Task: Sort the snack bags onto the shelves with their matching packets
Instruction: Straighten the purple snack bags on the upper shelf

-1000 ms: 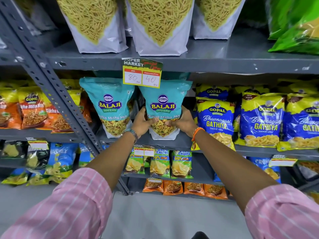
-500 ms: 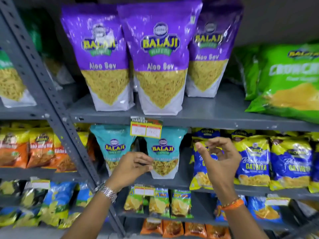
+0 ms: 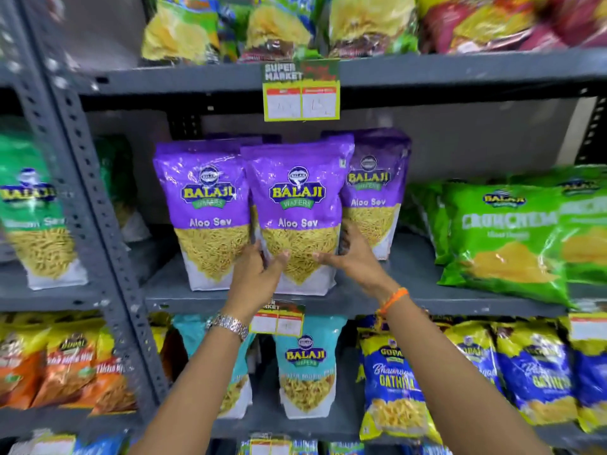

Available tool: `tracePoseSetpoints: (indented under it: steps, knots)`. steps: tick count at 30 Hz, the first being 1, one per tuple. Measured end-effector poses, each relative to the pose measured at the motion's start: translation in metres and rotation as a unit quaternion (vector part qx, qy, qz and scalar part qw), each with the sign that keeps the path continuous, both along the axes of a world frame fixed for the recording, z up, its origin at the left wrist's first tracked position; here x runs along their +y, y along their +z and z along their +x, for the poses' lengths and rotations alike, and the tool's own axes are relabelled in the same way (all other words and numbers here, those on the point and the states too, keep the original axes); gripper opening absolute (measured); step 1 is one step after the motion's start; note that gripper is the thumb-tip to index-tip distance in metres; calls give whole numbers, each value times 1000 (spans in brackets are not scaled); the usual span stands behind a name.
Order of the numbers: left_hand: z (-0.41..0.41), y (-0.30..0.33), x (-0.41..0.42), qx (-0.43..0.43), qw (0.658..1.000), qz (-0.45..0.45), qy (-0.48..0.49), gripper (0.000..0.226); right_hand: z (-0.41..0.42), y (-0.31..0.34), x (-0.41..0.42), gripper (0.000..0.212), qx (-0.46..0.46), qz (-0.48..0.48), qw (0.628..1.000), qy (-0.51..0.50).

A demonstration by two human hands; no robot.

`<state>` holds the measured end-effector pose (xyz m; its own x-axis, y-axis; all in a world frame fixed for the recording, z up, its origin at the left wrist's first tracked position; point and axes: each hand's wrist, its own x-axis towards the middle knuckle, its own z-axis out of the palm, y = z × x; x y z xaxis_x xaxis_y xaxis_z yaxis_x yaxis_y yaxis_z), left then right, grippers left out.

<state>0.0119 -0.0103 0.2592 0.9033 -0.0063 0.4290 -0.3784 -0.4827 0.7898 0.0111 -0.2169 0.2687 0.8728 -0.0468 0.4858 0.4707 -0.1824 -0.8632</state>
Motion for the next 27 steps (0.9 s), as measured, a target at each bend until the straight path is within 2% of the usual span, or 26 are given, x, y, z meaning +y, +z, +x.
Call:
tracePoseSetpoints:
  steps: [2, 6, 8, 10, 13, 16, 22, 27]
  knots:
    - [7, -1, 2, -9, 1000, 17, -8, 54, 6, -1, 3, 63, -13, -14, 1000, -7]
    - [2, 6, -2, 1, 1000, 17, -19, 41, 6, 2, 4, 52, 6, 15, 1000, -2]
    - [3, 9, -7, -13, 1000, 13, -10, 42, 3, 5, 0, 50, 12, 30, 999, -4]
    - [3, 13, -14, -37, 999, 7, -18, 51, -2, 10, -10, 47, 18, 49, 999, 1]
    - [13, 15, -31, -45, 998, -17, -47, 79, -7, 15, -35, 46, 26, 75, 997, 11]
    - [9, 19, -54, -36, 996, -21, -81, 60, -13, 17, -63, 45, 24, 75, 997, 2]
    - [4, 7, -89, -41, 993, -36, -101, 50, -23, 11, -101, 38, 47, 68, 997, 2]
    - [3, -2, -103, -40, 993, -54, -100, 57, -22, 3, -114, 46, 58, 77, 995, 16]
